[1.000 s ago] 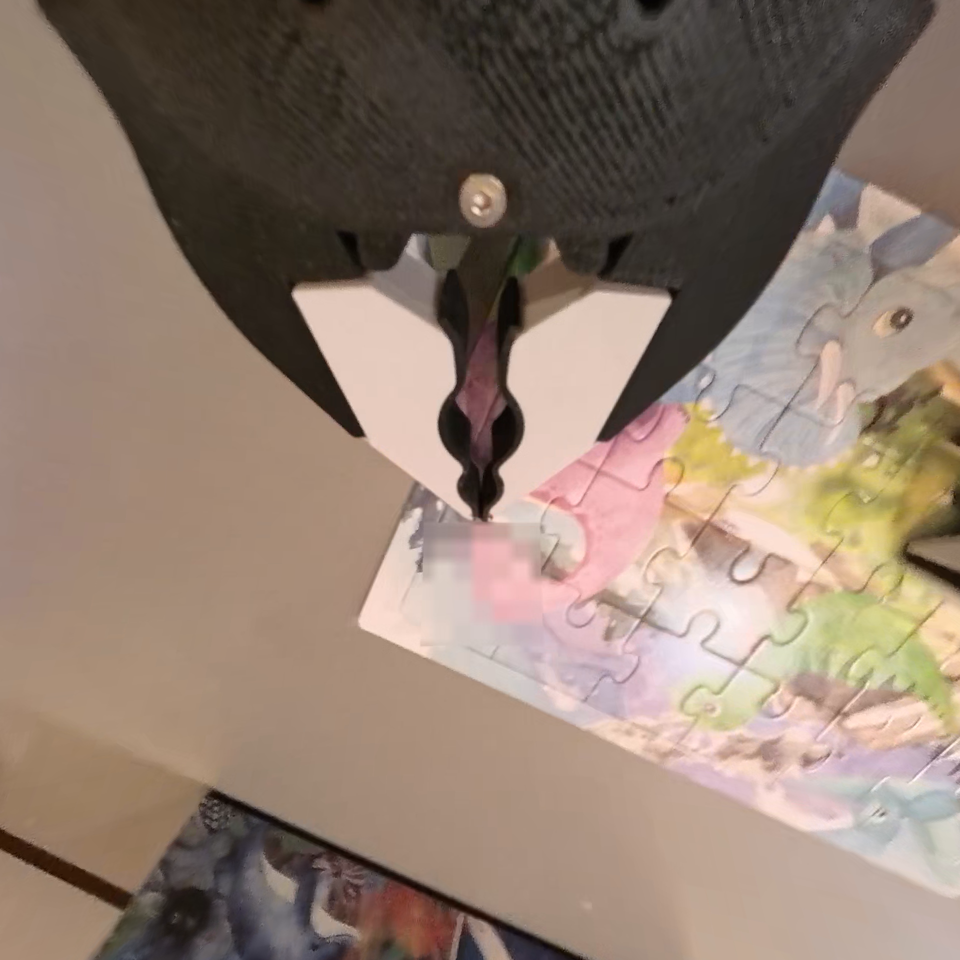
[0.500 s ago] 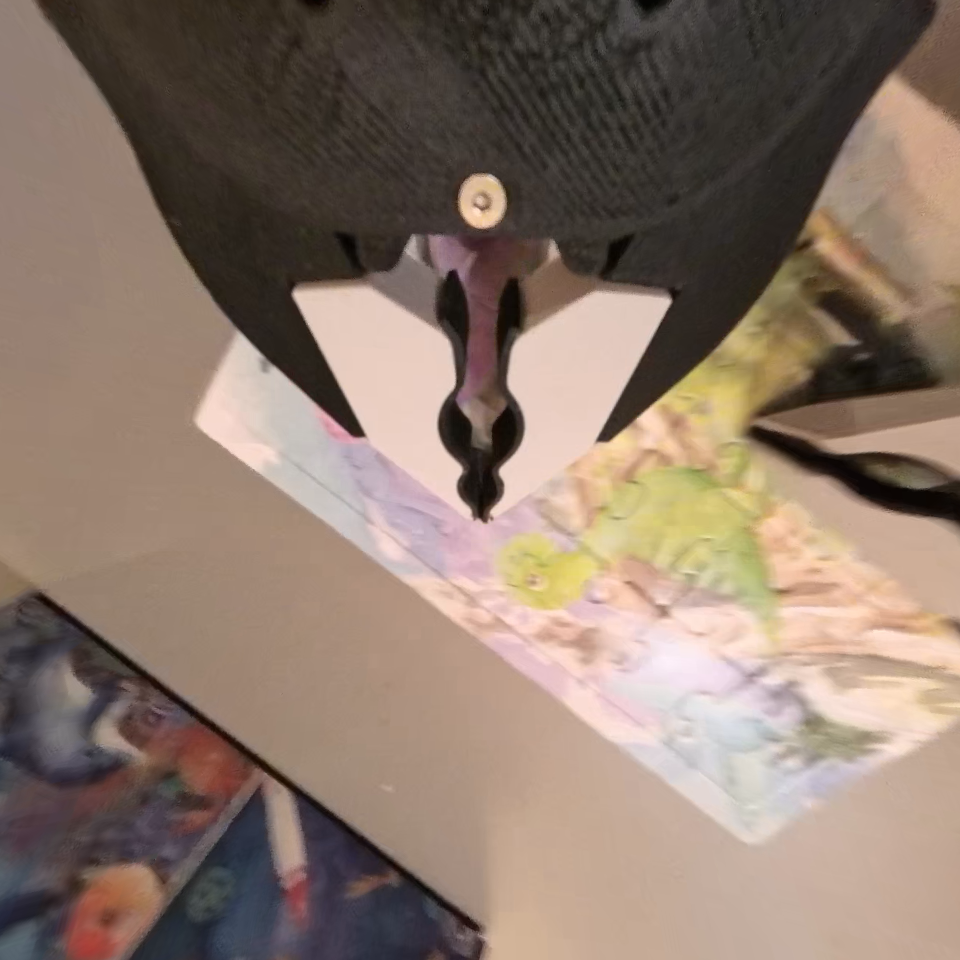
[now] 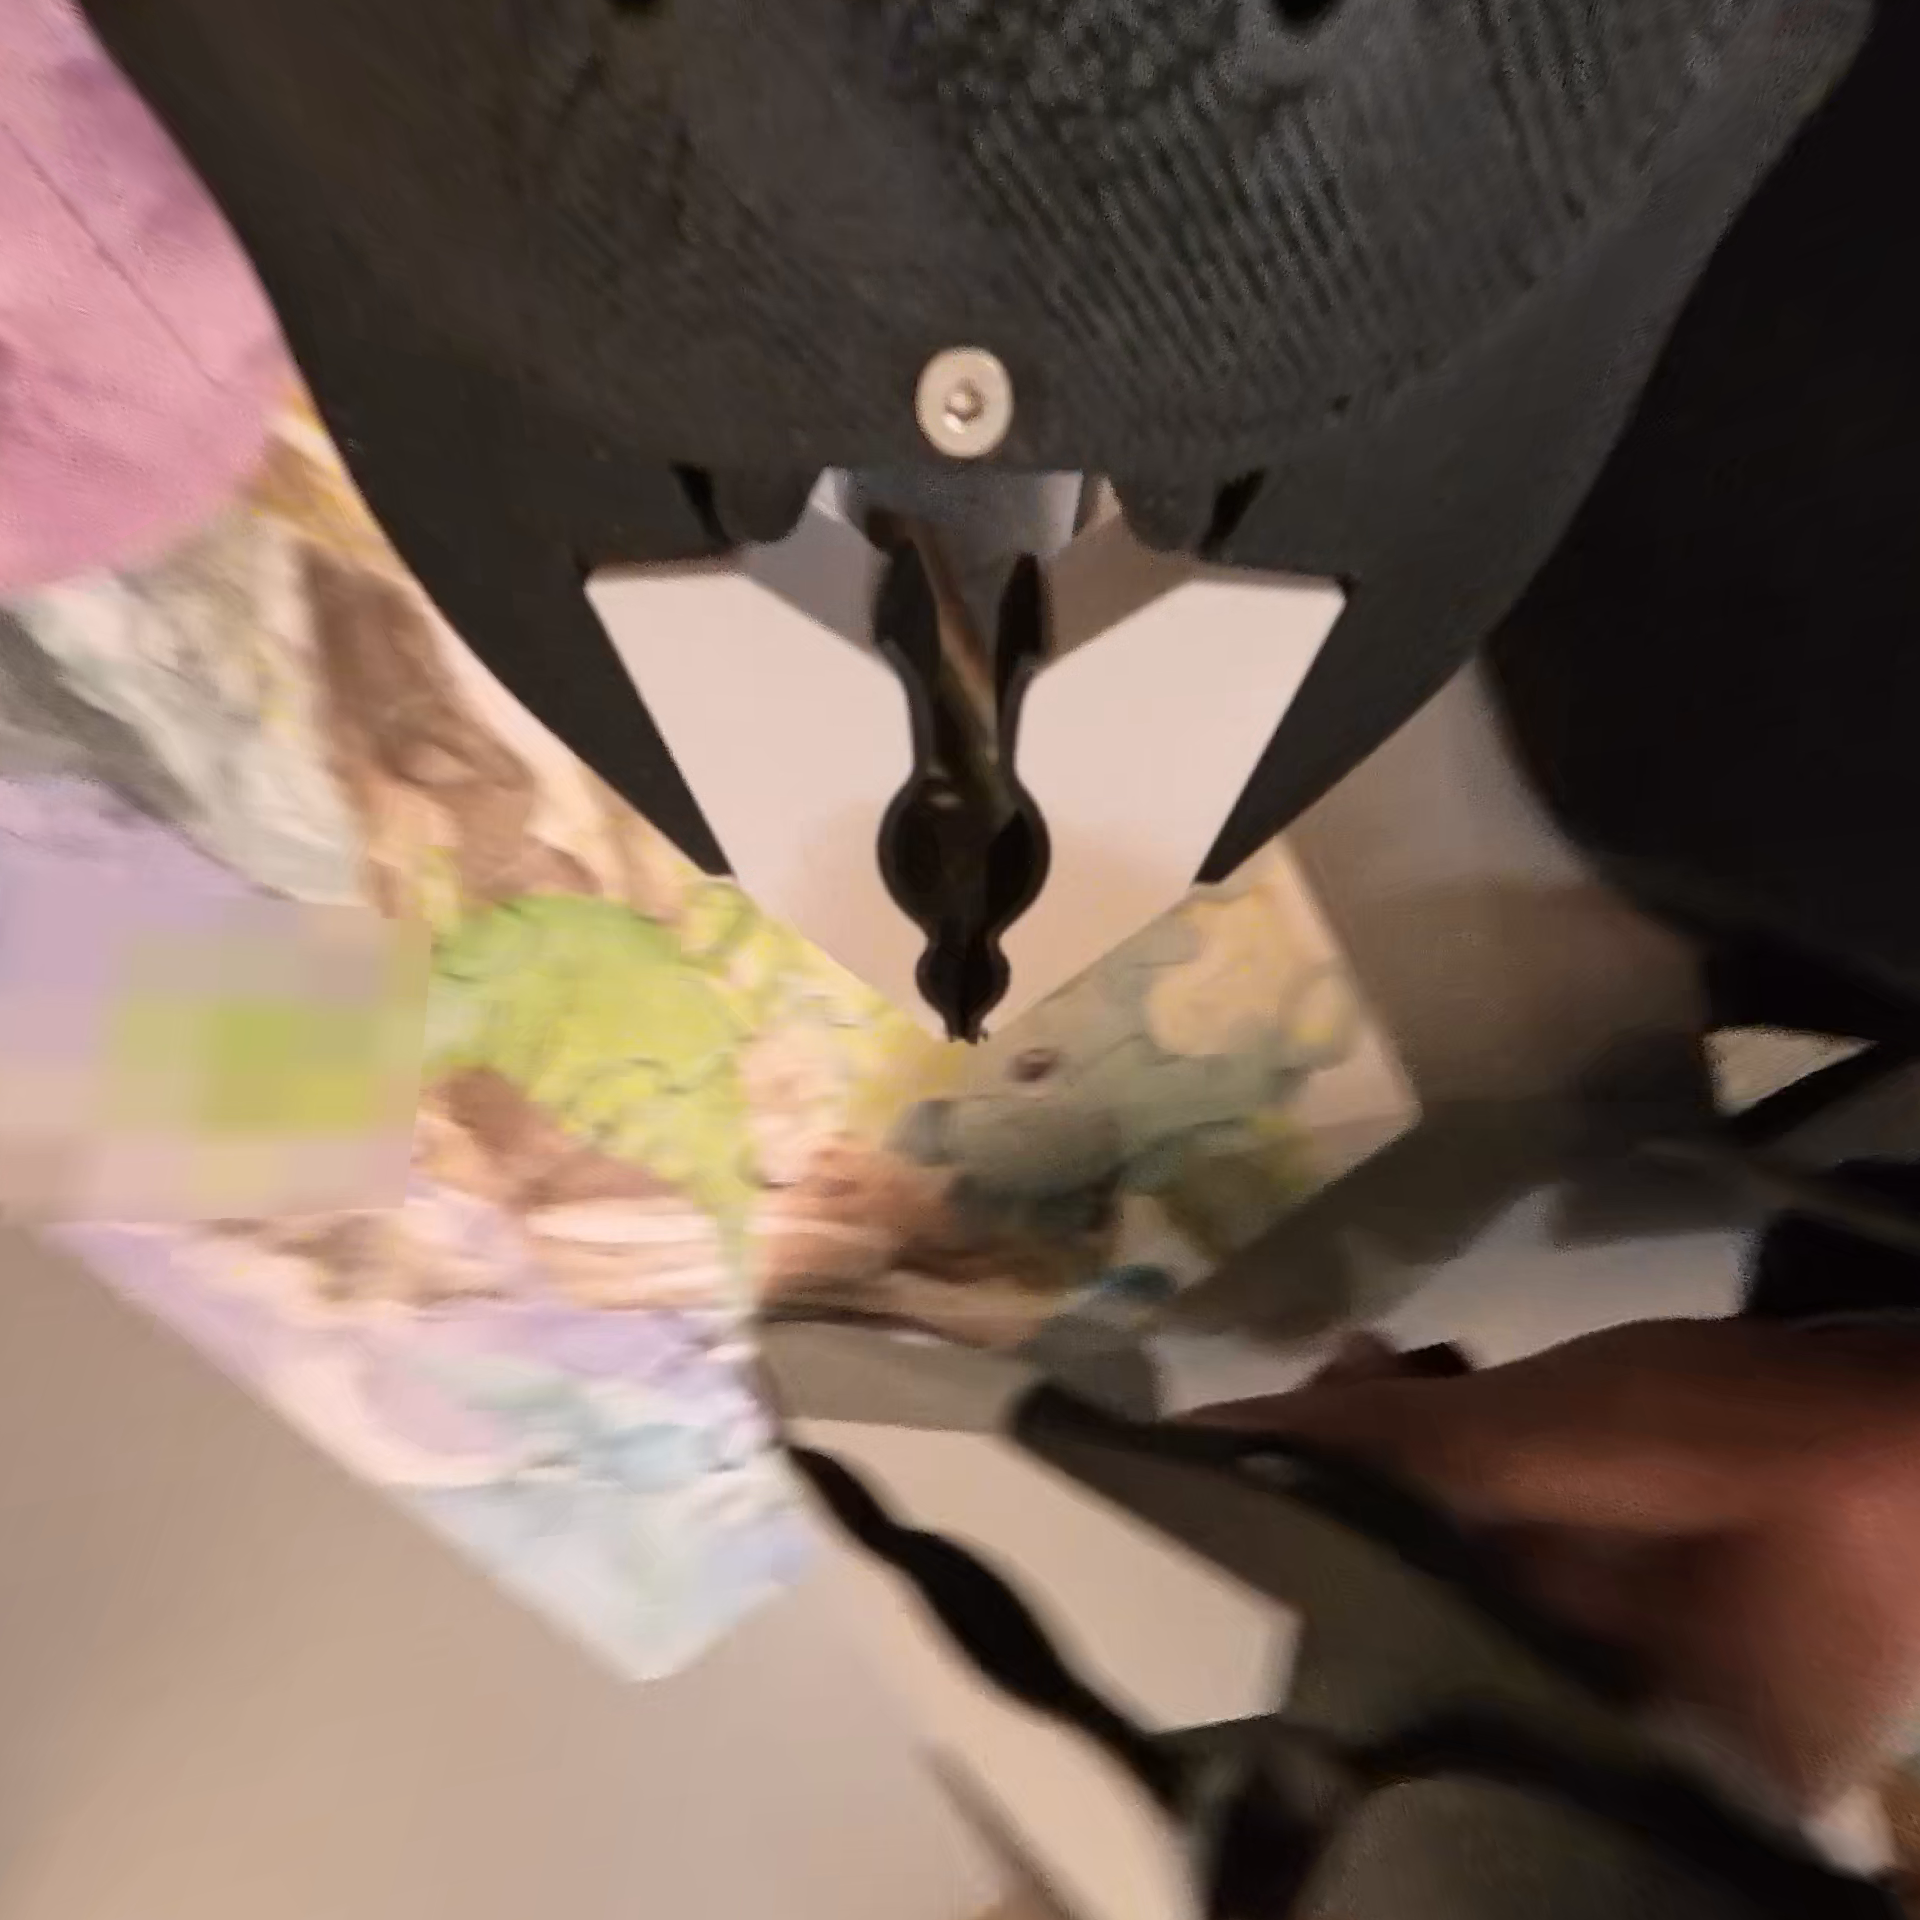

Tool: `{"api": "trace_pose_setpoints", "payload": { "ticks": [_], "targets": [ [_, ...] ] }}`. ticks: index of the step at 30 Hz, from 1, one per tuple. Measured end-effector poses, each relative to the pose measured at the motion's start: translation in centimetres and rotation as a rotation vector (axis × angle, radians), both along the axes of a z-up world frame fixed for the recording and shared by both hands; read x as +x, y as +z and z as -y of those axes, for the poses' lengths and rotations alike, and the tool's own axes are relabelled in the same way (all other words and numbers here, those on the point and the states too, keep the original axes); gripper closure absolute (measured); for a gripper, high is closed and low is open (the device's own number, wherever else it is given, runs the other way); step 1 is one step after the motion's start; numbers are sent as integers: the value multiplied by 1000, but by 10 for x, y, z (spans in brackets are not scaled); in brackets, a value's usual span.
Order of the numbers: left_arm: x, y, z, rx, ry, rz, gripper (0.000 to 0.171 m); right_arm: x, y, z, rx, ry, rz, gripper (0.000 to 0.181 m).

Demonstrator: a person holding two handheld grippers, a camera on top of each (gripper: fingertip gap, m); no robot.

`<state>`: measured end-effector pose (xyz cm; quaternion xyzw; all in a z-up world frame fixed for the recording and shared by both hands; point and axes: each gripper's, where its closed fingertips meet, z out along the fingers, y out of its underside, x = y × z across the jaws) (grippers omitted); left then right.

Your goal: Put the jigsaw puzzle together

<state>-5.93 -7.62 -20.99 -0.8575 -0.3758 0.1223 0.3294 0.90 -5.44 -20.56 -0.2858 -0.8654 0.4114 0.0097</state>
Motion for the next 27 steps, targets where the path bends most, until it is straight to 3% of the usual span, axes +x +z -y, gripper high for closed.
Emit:
{"api": "trace_pose_setpoints", "payload": {
  "ticks": [3,7,10,13,18,20,22,27],
  "targets": [
    [-1,0,0,-18,6,-28,171,-3,-1,-7,68,38,-74,181],
    [-1,0,0,-41,10,-71,171,-66,-1,-78,187,-223,-166,181],
    [-1,0,0,-34,18,-72,171,-91,-1,-121,246,-368,-203,181],
    [-1,0,0,-22,18,-56,171,-77,-1,-106,220,-338,-164,181],
    [-1,0,-1,-18,15,-44,171,14,0,1,3,31,49,181],
    [-1,-1,0,-16,11,-39,171,28,0,16,15,123,-10,181],
    [-1,-1,0,-10,5,-25,170,19,0,14,55,166,-92,181],
    [-1,-1,9,-50,-2,-10,171,-78,0,-50,279,-100,-316,181]
  ]
}}
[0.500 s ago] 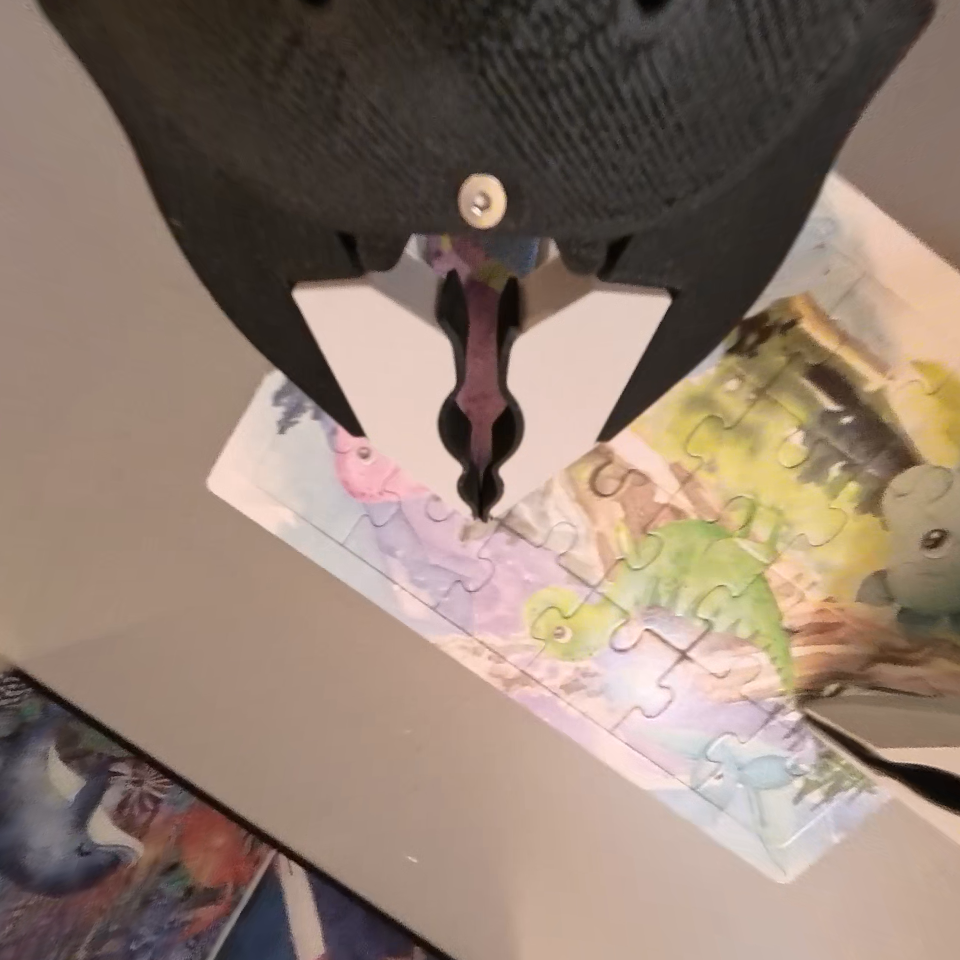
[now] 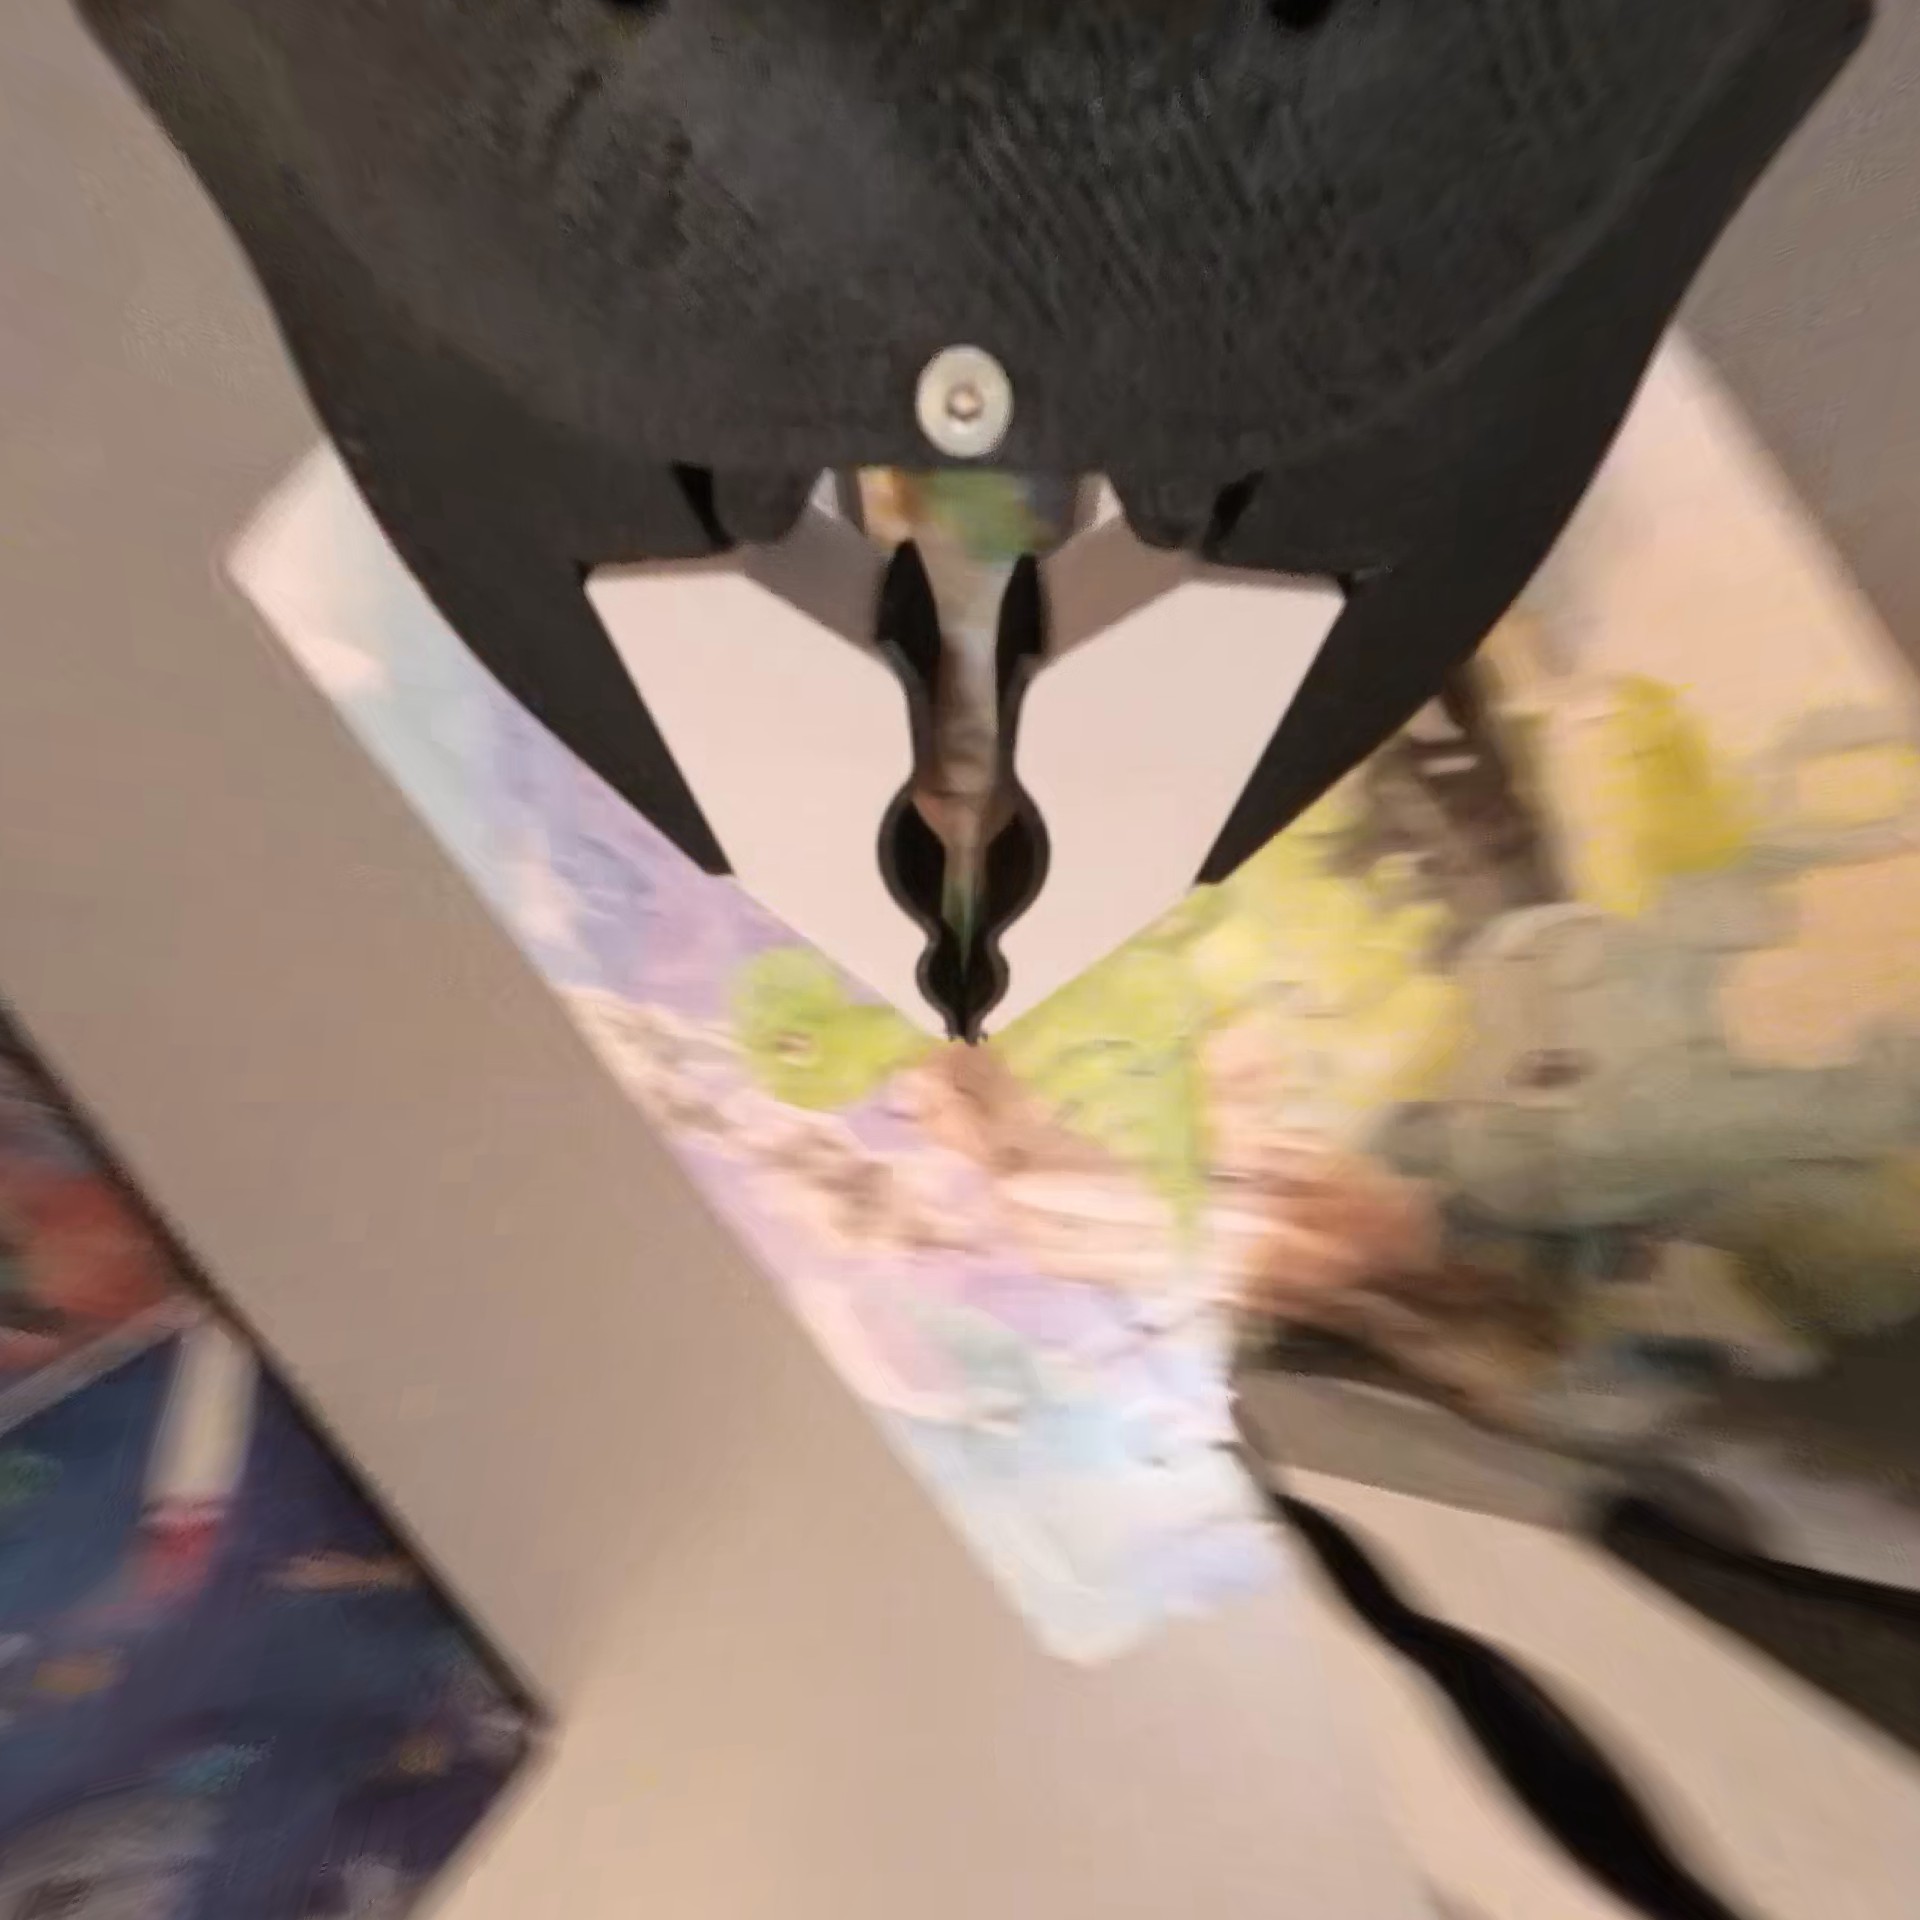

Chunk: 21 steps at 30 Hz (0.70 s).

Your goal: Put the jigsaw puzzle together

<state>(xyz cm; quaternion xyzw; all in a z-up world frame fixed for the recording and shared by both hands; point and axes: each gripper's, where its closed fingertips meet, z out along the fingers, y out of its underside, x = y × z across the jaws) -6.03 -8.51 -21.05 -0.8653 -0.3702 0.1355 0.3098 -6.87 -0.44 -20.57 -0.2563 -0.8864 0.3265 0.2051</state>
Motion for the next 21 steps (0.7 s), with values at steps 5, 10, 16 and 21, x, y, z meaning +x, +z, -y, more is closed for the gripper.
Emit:
{"api": "trace_pose_setpoints", "payload": {
  "ticks": [5,10,16,21],
  "targets": [
    [26,0,15,10,-26,83,171,-21,0,-19,-47,-125,42,181],
    [41,0,19,97,-9,119,171,92,0,76,-228,336,298,181],
    [41,0,17,161,17,137,171,79,0,66,-60,405,102,181],
    [41,1,17,192,24,140,171,20,0,18,-43,130,56,181]
  ]
}}
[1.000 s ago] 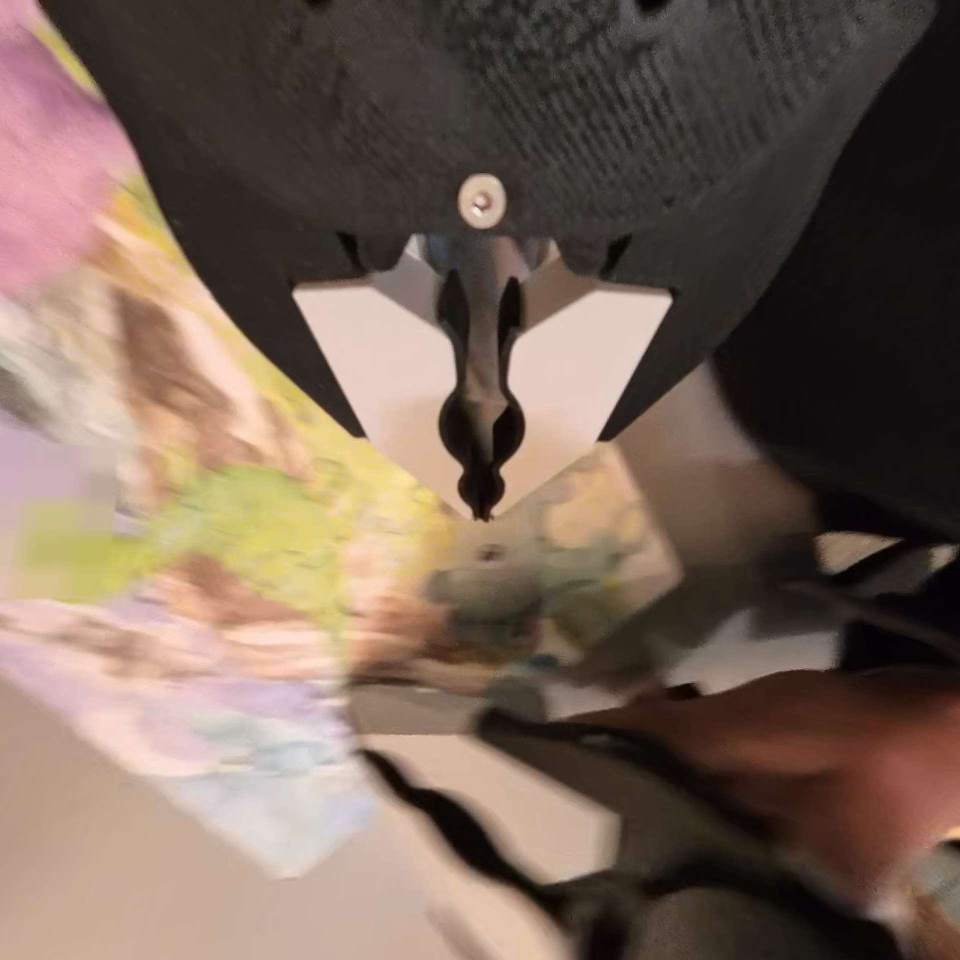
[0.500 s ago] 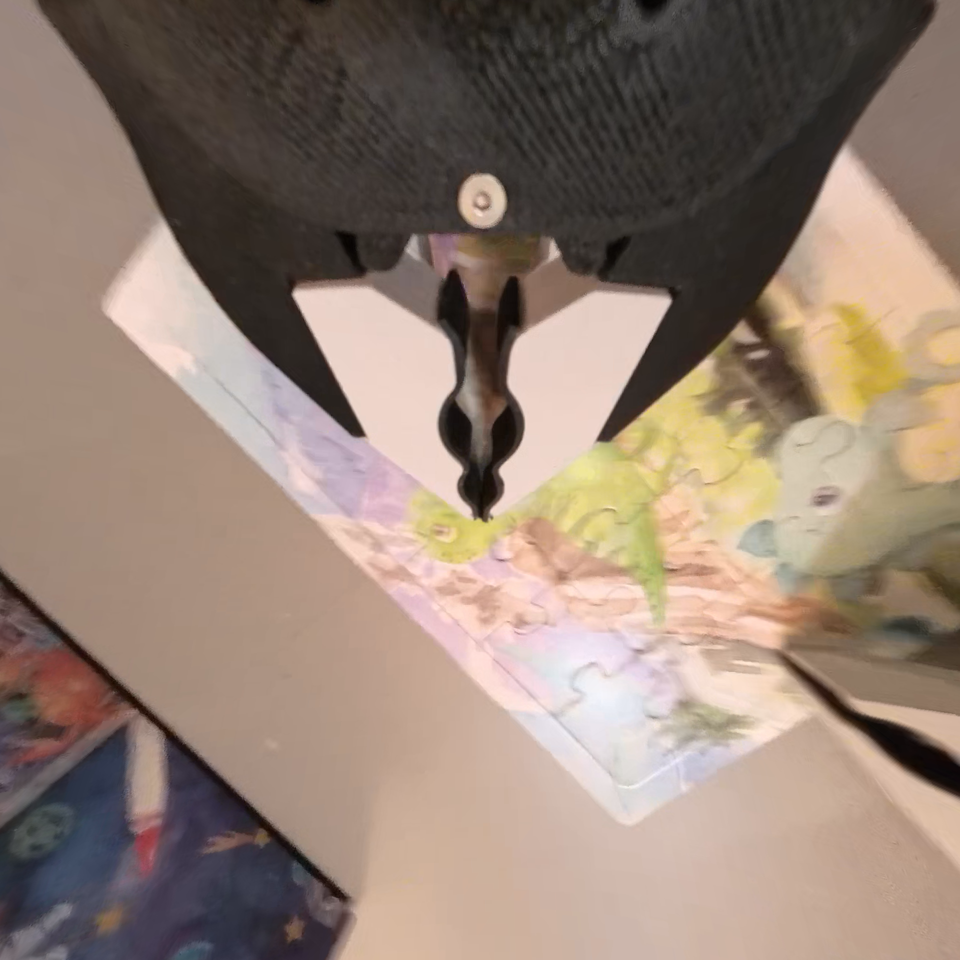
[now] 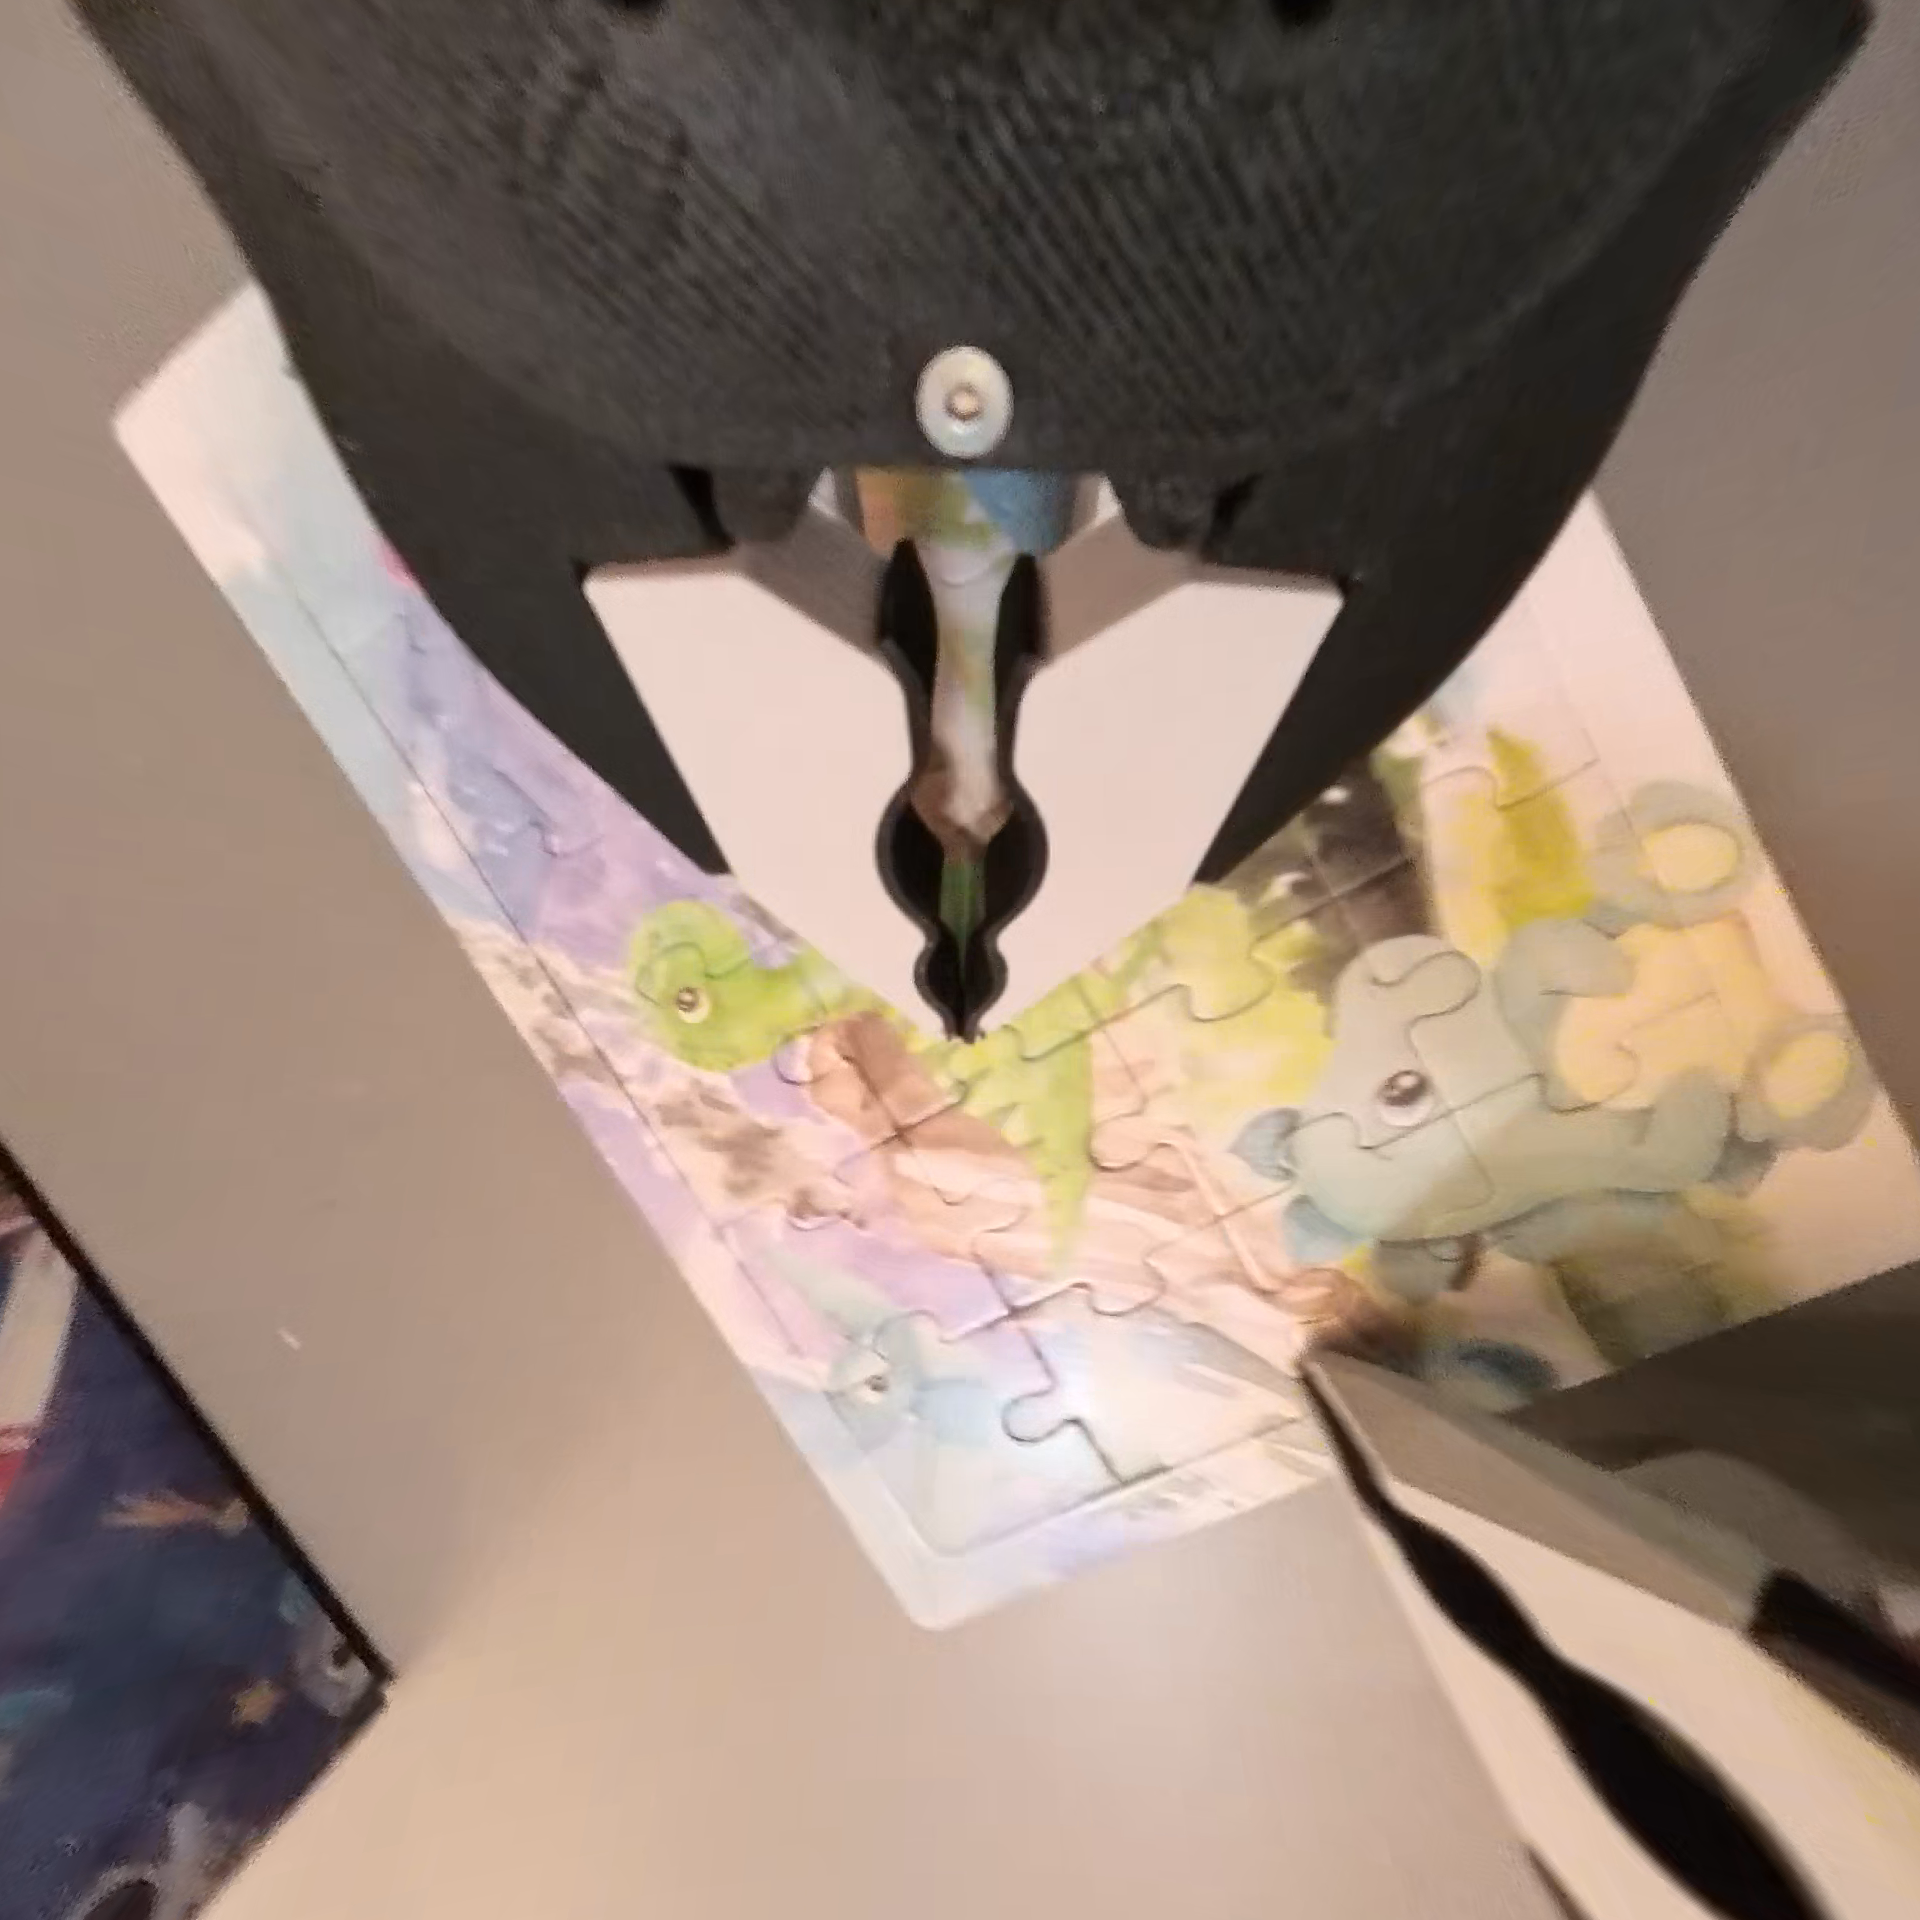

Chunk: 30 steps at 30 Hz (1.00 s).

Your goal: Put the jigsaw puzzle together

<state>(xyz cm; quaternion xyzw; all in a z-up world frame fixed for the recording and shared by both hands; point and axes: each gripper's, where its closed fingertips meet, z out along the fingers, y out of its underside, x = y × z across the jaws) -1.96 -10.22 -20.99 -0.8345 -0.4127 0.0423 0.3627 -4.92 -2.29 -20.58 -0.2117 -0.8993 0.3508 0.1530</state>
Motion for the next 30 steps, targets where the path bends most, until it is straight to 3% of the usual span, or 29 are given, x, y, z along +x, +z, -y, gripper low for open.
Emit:
{"api": "trace_pose_setpoints", "payload": {
  "ticks": [5,7,11,13,15,17,19,21,26,28,30],
  "targets": [
    [0,0,0,6,-5,-7,171,99,0,57,-86,326,88,181],
    [0,0,0,18,-4,1,171,97,0,53,-64,337,70,181],
    [0,0,0,24,-2,-5,171,26,0,11,-24,64,11,181],
    [0,0,0,17,-2,-13,171,20,-1,8,-51,6,55,181],
    [-1,0,0,4,-4,-24,171,47,0,29,-95,92,126,181],
    [-1,0,1,-19,-8,-42,171,98,0,56,-146,268,244,181],
    [-1,0,1,-44,-12,-59,171,113,0,63,-115,344,181,181],
    [-1,0,1,-55,-12,-69,171,88,0,52,-65,286,69,181],
    [-1,0,1,-55,-10,-71,171,-8,0,-16,20,-110,-33,181],
    [-1,0,1,-62,-9,-73,171,-13,0,-26,29,-176,-31,181],
    [-1,0,1,-70,-8,-76,171,11,0,0,-29,-90,29,181]
  ]
}}
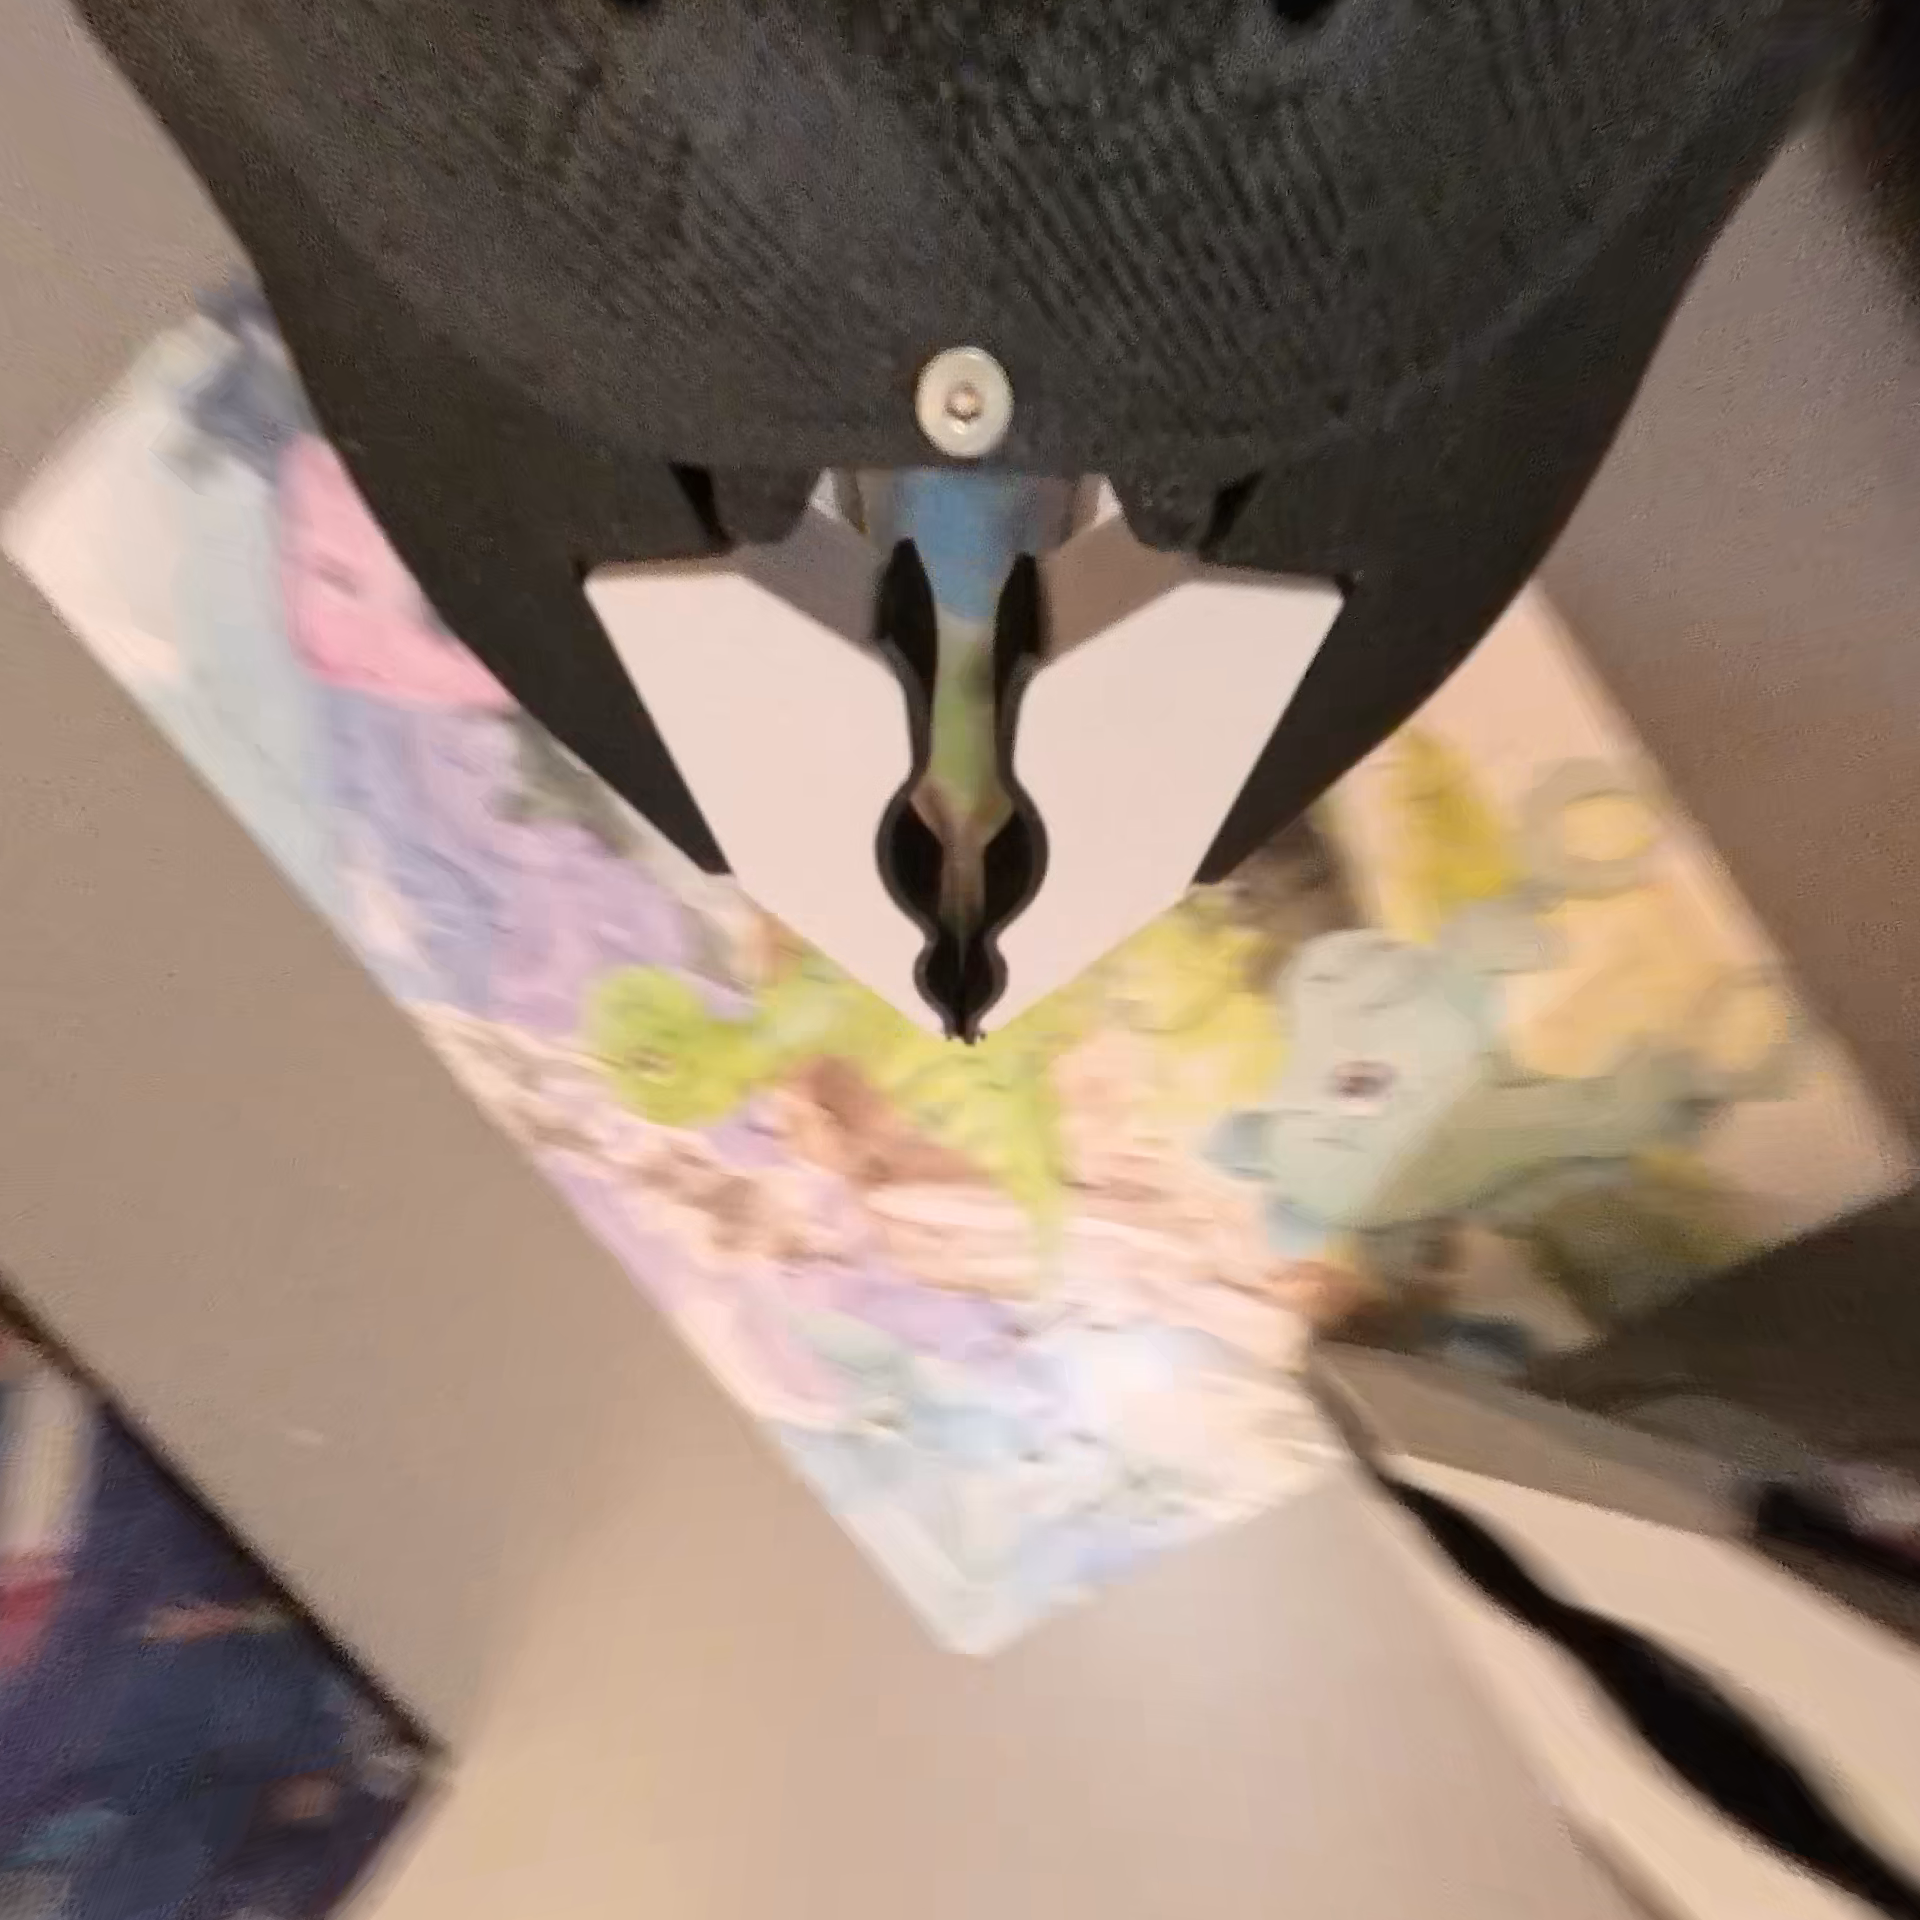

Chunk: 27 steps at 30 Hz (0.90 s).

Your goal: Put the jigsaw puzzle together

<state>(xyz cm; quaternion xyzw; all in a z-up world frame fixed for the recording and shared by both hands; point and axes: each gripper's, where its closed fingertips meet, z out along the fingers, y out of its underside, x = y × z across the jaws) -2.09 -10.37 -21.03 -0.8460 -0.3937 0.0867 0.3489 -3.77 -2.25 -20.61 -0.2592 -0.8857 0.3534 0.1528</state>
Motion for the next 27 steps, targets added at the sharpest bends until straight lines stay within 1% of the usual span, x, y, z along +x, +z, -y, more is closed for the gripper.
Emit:
{"api": "trace_pose_setpoints", "payload": {
  "ticks": [2,3,4,5,6,8,11,12,13,14,15,16,18,19,21,22,24,26,27],
  "targets": [
    [0,0,0,-2,0,4,171,55,0,45,-122,208,154,181],
    [0,0,0,-1,-1,7,171,83,0,63,-160,320,231,181],
    [0,0,0,-1,-2,9,171,98,1,72,-167,395,244,181],
    [0,0,0,-1,-2,10,171,97,1,73,-143,423,202,181],
    [0,0,0,-1,-1,8,171,86,1,71,-118,417,157,181],
    [0,0,0,-6,0,-1,171,47,0,57,-69,327,78,181],
    [0,0,0,-28,-2,-32,171,-27,1,18,-25,78,-21,181],
    [0,0,0,-35,-3,-40,171,-46,0,6,-25,-4,-26,181],
    [0,0,0,-39,-2,-46,171,-57,1,0,-50,-61,-5,181],
    [0,0,0,-38,0,-48,171,-58,1,2,-88,-86,37,181],
    [0,0,0,-34,3,-48,171,-54,1,10,-118,-78,78,181],
    [0,0,0,-28,5,-45,171,-43,1,25,-138,-21,110,181],
    [0,0,0,-17,9,-38,171,-12,1,57,-140,152,134,181],
    [0,0,0,-13,9,-36,171,-6,1,66,-109,205,100,181],
    [0,0,0,-9,8,-39,171,-15,1,66,-5,238,-26,181],
    [0,0,0,-6,9,-41,171,-31,1,57,60,203,-102,181],
    [0,0,0,2,14,-45,171,-70,2,24,197,90,-224,181],
    [0,1,0,2,14,-47,171,-100,1,-20,297,-23,-253,181],
    [3,1,-2,-3,-1,-40,170,-110,0,-41,311,-69,-232,181]
  ]
}}
